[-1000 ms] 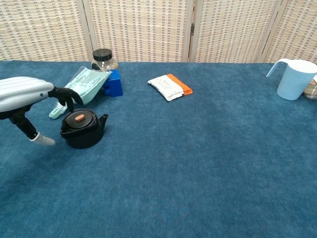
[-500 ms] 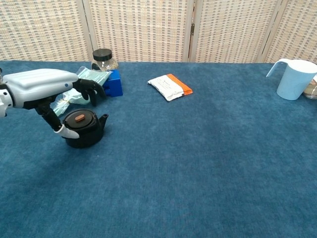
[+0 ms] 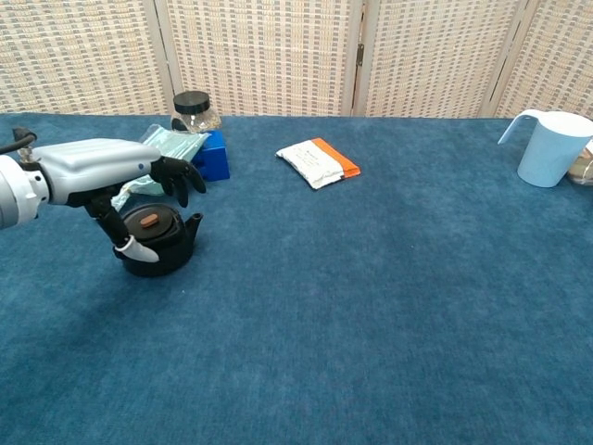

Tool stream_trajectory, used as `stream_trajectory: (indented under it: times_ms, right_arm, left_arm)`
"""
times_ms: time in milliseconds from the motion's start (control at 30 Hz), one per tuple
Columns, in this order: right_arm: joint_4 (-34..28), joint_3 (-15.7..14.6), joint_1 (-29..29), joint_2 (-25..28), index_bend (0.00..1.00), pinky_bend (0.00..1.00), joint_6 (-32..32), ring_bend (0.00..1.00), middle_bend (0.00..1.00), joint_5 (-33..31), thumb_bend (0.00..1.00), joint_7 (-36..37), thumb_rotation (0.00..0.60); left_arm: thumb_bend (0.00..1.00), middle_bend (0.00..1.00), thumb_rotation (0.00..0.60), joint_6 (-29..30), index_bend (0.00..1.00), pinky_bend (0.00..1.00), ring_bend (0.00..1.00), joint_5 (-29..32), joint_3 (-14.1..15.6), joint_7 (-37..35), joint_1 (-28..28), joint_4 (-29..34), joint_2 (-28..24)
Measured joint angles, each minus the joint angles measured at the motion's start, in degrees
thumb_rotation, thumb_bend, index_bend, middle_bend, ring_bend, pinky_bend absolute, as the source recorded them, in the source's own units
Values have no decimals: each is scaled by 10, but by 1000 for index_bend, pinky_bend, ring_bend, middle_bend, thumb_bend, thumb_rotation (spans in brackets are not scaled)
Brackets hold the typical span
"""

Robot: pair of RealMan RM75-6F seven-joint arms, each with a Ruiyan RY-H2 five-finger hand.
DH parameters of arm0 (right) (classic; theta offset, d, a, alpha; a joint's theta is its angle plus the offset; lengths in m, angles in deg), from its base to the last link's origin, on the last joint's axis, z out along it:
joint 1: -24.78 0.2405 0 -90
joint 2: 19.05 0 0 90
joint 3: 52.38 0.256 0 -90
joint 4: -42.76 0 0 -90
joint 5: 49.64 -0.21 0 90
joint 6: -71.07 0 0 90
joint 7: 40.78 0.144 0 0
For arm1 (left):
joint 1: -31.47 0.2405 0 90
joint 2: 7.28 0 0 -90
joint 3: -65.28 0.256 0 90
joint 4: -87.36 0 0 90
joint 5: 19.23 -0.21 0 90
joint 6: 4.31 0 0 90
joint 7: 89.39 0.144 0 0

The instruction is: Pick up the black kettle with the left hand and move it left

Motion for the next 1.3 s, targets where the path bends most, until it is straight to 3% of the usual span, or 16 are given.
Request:
stream_trajectory:
  times_ms: [767, 967, 1300]
  right_arm:
    - [-14, 2, 3, 1, 224, 158, 1, 124, 248, 6, 146, -14, 600]
    - [-14, 1, 4, 1, 224, 157, -1, 124, 248, 8, 146, -14, 600]
    - [-13, -1, 5, 0, 224, 158, -4, 124, 248, 9, 146, -14, 600]
  left_arm:
    - [97, 308, 600, 19, 218, 166, 251, 20, 2, -49, 23, -52, -26]
    - [96, 308, 600, 37, 235, 166, 251, 12, 9, -46, 35, -39, -36]
    - [97, 310, 600, 89, 329, 166, 259, -24, 32, 21, 57, 13, -37]
